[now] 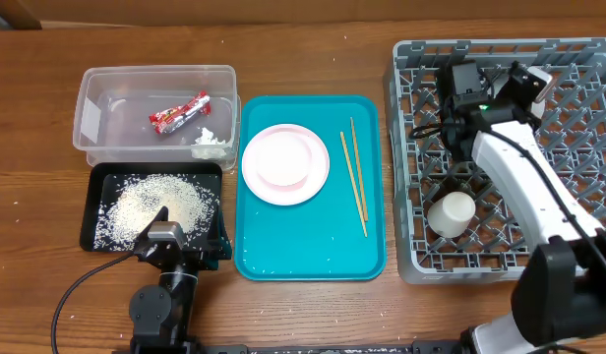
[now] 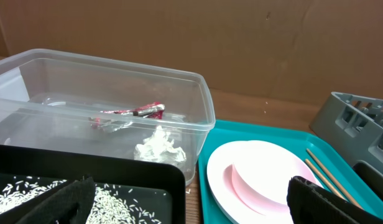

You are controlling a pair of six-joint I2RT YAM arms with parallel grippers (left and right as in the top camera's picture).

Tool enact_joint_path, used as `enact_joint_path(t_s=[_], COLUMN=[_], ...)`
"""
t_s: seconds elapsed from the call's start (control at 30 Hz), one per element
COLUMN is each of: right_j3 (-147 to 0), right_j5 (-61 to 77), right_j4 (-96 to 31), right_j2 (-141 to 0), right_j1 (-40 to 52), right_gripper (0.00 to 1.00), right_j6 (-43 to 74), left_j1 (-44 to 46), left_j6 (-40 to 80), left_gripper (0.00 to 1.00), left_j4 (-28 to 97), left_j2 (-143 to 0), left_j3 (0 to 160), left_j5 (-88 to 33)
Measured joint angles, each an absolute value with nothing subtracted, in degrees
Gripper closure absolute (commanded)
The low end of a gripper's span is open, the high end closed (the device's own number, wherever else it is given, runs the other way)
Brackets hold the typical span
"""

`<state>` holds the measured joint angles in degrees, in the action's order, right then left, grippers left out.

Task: Sort waste into correct bins and load items into the dishwasher
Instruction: 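Carry the white bowl to the rack and set it down with the right gripper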

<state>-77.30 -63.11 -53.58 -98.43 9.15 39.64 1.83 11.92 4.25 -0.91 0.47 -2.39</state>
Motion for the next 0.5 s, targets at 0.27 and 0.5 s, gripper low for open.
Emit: enact_joint_path(t_s=[0.27,0.5], right_j3=[-77.3,-77.3], right_j5=[-62.5,-63.0], right_j4=[-54.1,-56.9], right_j2=[-103.9,-104.1], right_j1=[11.7,16.0], right_gripper=[0.96,0.96], right_j6=[39.4,39.2], left_j1=[1.8,1.8], left_j6=[11.9,11.9], left_gripper=[0.00,0.00], left_j4=[4.3,4.3], left_j2=[-0.9,-0.9], left_j3=[0.5,0.5], left_j5=[-2.4,-2.4])
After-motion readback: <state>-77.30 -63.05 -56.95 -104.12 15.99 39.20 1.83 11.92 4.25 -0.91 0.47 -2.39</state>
